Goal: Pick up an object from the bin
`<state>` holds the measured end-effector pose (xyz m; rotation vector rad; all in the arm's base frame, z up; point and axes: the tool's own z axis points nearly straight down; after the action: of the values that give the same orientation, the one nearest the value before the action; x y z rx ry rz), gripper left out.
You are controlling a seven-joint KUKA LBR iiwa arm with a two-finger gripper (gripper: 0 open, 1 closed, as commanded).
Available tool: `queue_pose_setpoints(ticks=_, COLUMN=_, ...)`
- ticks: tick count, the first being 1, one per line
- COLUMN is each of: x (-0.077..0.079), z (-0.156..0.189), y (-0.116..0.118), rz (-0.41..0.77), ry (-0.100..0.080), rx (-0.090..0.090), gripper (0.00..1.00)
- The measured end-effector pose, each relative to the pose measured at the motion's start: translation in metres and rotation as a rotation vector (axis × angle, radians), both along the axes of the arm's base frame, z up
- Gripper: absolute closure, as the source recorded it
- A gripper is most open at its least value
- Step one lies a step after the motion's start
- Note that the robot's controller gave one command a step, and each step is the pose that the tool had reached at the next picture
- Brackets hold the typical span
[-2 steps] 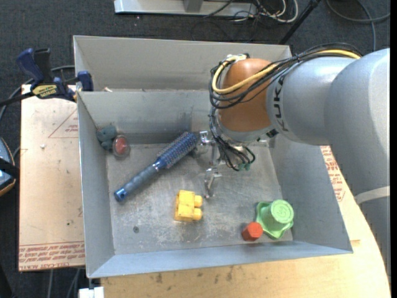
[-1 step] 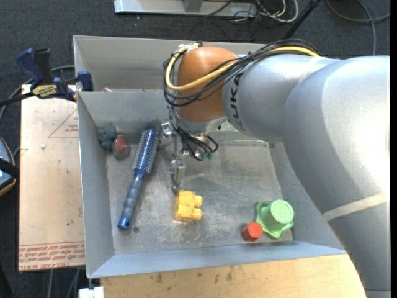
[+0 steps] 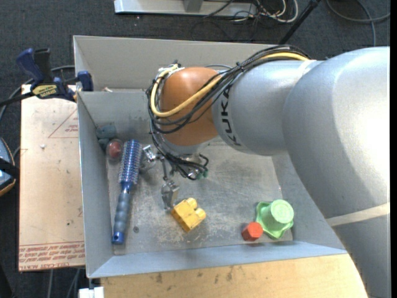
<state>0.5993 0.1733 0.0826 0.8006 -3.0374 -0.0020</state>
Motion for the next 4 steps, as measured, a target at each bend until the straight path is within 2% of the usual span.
queue_pose_setpoints(ticks=1, x=-0.088, z=0.029, y=-0.209, rz=0.23, ry=0.002, rx=-0.004, gripper=0.0)
queue_pose_setpoints(ticks=2, x=-0.104, z=0.005, y=-0.246, rz=0.18, ry=-0.01, rx=-0.001, gripper=0.0)
queue_pose_setpoints(ticks=3, x=-0.097, z=0.01, y=-0.249, rz=0.184, ry=-0.037, rx=-0.011, gripper=1.0)
queue_pose_setpoints(ticks=4, x=-0.091, z=0.009, y=-0.242, rz=0.189, ry=-0.073, rx=-0.002, gripper=0.0)
